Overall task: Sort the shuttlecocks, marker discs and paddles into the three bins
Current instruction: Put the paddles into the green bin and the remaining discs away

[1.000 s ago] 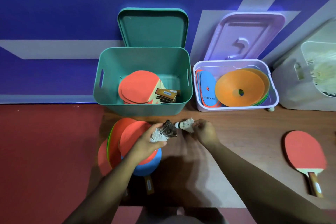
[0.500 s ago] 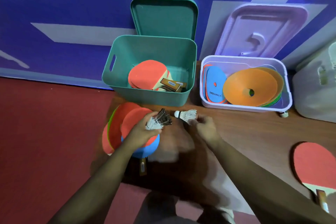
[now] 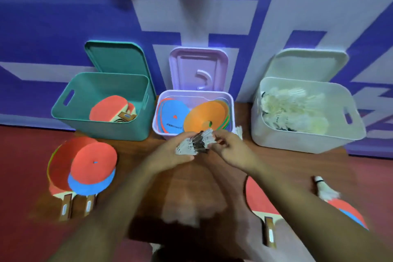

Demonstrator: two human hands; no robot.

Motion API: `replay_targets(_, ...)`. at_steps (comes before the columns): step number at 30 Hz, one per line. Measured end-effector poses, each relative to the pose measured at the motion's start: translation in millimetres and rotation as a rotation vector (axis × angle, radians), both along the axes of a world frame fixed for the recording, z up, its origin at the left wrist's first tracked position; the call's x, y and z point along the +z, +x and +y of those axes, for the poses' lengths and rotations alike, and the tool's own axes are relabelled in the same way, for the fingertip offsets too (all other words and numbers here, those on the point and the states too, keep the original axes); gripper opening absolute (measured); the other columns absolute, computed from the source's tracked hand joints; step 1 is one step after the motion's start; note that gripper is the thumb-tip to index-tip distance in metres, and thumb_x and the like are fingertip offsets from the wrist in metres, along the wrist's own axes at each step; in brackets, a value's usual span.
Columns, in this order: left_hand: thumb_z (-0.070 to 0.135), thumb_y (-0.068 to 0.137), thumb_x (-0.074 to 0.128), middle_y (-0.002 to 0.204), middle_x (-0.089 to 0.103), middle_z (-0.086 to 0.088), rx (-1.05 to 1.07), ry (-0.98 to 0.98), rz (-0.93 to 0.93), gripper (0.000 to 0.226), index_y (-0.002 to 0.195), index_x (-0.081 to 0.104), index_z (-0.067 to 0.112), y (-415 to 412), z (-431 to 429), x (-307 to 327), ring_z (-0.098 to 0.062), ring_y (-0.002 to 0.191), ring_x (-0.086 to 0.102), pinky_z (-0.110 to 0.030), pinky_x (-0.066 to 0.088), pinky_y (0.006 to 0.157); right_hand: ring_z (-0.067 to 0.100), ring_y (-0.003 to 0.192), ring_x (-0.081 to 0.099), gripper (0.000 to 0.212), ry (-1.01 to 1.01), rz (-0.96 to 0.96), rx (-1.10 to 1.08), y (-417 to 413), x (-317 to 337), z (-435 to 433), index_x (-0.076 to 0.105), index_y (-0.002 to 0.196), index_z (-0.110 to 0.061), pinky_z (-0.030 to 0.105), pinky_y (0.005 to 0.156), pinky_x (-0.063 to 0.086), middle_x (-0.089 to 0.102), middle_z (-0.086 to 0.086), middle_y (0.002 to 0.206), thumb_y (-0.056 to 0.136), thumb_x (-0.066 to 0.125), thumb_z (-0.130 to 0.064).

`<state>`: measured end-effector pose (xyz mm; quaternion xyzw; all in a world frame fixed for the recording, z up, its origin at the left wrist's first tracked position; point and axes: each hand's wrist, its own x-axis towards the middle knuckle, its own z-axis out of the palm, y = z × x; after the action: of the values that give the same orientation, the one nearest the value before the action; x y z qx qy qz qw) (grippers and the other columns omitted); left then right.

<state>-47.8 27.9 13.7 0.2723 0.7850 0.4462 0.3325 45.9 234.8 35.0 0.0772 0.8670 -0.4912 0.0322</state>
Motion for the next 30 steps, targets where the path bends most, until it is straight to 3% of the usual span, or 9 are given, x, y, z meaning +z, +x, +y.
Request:
replay_targets(5, 0.016, 0.081, 0.077, 0.125, 0.052, 0.019, -0.187, 0.009, 0.175, 0.067, 0.138, 0.042, 0.025, 19.2, 124.2, 44.3, 0.012, 0.11, 0.045, 0.002, 0.031, 0.091, 0.008, 0.067, 0.05, 0.034, 0.067, 0.114, -0.252, 39.4, 35.0, 92.6, 0.056, 0.071, -0.01, 0.028, 0.064, 0.038, 0.052, 0.003, 0.067, 0.098, 0.049, -0.029)
replay_targets(9, 0.017, 0.081, 0.072, 0.126, 0.053, 0.003, -0.346, -0.032, 0.207, 0.078, 0.143, 0.027, 0.033, 25.3, 209.4, 64.4, -0.013, 0.104, 0.059, -0.018, 0.046, 0.087, 0.016, 0.062, 0.055, 0.033, 0.076, 0.207, -0.456, 65.0, 50.0, 161.7, 0.057, 0.066, -0.001, 0.034, 0.062, 0.043, 0.051, 0.007, 0.061, 0.096, 0.054, -0.014)
replay_targets(11, 0.028, 0.079, 0.072, 0.124, 0.051, -0.003, -0.381, -0.086, 0.325, 0.086, 0.144, 0.016, 0.034, 24.3, 249.5, 68.6, -0.019, 0.1, 0.058, -0.03, 0.048, 0.088, 0.022, 0.075, 0.065, 0.022, 0.021, 0.202, -0.556, 76.0, 51.9, 192.9, 0.06, 0.077, -0.002, 0.032, 0.07, 0.048, 0.059, 0.004, 0.075, 0.094, 0.058, -0.017)
replay_targets(13, 0.04, 0.08, 0.073, 0.116, 0.05, -0.003, -0.42, -0.136, 0.442, 0.08, 0.139, 0.021, 0.026, 21.5, 290.2, 73.7, -0.022, 0.095, 0.056, -0.033, 0.046, 0.081, 0.021, 0.086, 0.069, 0.012, -0.063, 0.196, -0.678, 87.2, 50.6, 220.6, 0.057, 0.095, -0.01, 0.029, 0.073, 0.051, 0.063, -0.002, 0.092, 0.092, 0.061, -0.021)
replay_targets(16, 0.05, 0.076, 0.076, 0.111, 0.04, 0.002, -0.534, -0.127, 0.557, 0.066, 0.122, 0.044, 0.016, 12.7, 352.1, 75.2, -0.017, 0.101, 0.047, -0.029, 0.039, 0.084, 0.009, 0.091, 0.067, 0.04, -0.084, 0.236, -0.782, 102.6, 48.9, 258.8, 0.045, 0.128, -0.034, 0.014, 0.076, 0.05, 0.052, -0.019, 0.108, 0.093, 0.061, -0.026)
replay_targets(19, 0.056, 0.07, 0.077, 0.109, 0.042, 0.001, -0.577, -0.072, 0.569, 0.062, 0.116, 0.054, 0.021, 5.3, 406.1, 68.2, -0.014, 0.099, 0.046, -0.025, 0.037, 0.084, 0.006, 0.087, 0.068, 0.04, -0.105, 0.228, -0.805, 110.8, 37.6, 289.4, 0.048, 0.131, -0.043, 0.028, 0.087, 0.054, 0.056, -0.016, 0.107, 0.095, 0.057, -0.029)
replay_targets(23, 0.046, 0.073, 0.078, 0.109, 0.053, 0.004, -0.711, -0.036, 0.658, 0.056, 0.122, 0.06, 0.025, 2.1, 465.3, 46.0, -0.017, 0.104, 0.049, -0.026, 0.035, 0.085, 0.019, 0.093, 0.067, 0.026, -0.121, 0.185, -0.924, 116.6, 11.5, 316.2, 0.058, 0.116, -0.027, 0.036, 0.084, 0.055, 0.062, -0.003, 0.105, 0.09, 0.064, -0.027)
replay_targets(27, 0.038, 0.07, 0.081, 0.123, 0.057, 0.01, -0.726, -0.071, 0.893, 0.067, 0.132, 0.055, 0.037, 8.3, 504.9, 20.6, -0.017, 0.117, 0.043, -0.032, 0.026, 0.095, 0.018, 0.081, 0.064, 0.03, -0.004, 0.113, -0.993, 111.6, -14.6, 325.0, 0.045, 0.097, -0.035, 0.046, 0.074, 0.054, 0.059, -0.007, 0.094, 0.078, 0.066, -0.042)
replay_targets(30, 0.014, 0.075, 0.078, 0.13, 0.056, 0.003, -0.796, -0.079, 0.79, 0.071, 0.139, 0.05, 0.029, 8.7, 514.9, 2.8, -0.021, 0.122, 0.046, -0.031, 0.032, 0.103, 0.021, 0.087, 0.059, 0.035, 0.22, 0.037, -0.953, 103.9, -29.5, 329.8, 0.043, 0.101, -0.031, 0.047, 0.074, 0.051, 0.059, -0.004, 0.098, 0.076, 0.065, -0.044)
